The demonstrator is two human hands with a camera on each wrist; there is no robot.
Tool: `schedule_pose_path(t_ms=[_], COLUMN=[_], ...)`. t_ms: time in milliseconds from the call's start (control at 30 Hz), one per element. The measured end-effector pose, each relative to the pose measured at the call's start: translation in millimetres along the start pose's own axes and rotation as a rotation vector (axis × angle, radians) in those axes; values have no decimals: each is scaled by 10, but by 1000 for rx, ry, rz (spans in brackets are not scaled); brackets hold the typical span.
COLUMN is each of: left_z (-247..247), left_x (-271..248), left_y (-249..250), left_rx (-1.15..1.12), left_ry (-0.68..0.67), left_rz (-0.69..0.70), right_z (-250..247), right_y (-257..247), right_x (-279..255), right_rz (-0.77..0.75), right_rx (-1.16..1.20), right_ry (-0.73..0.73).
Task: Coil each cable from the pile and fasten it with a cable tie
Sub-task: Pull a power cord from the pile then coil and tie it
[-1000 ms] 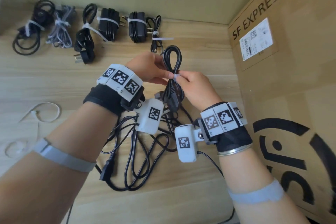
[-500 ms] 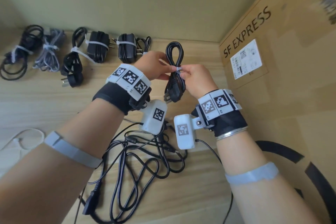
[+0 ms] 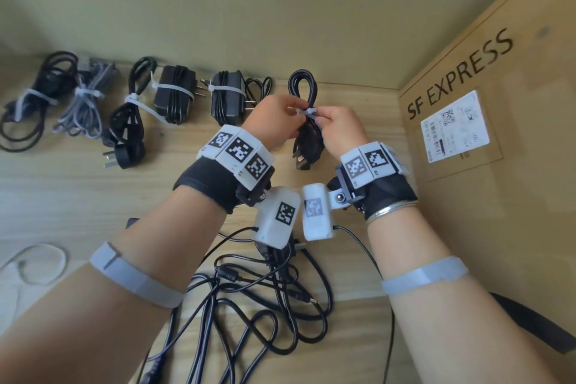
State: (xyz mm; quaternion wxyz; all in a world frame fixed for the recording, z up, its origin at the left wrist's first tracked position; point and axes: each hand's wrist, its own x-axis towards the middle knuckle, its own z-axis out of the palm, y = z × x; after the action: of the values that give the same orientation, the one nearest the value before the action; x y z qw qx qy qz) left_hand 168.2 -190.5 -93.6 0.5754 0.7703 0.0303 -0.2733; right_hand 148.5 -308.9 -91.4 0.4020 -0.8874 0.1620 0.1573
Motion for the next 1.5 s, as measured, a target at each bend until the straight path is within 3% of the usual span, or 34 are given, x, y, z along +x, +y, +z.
schedule_pose_path(t_ms=[267, 667, 1200, 1500], left_z=[-33, -90, -267, -405], left_x=[23, -37, -571, -1079], left_y=[-105, -141, -120, -229], left_rx=[50, 174, 115, 133], left_ry=[8, -3, -30, -64], left_rz=[2, 29, 62, 42], right_z=[161, 134, 129, 353], right_y=[57, 36, -165, -174], right_x=[196, 178, -508, -973], right_rz=[2, -48, -79, -31], right_rx=[4, -99, -143, -171], right_ry=[-19, 101, 152, 59])
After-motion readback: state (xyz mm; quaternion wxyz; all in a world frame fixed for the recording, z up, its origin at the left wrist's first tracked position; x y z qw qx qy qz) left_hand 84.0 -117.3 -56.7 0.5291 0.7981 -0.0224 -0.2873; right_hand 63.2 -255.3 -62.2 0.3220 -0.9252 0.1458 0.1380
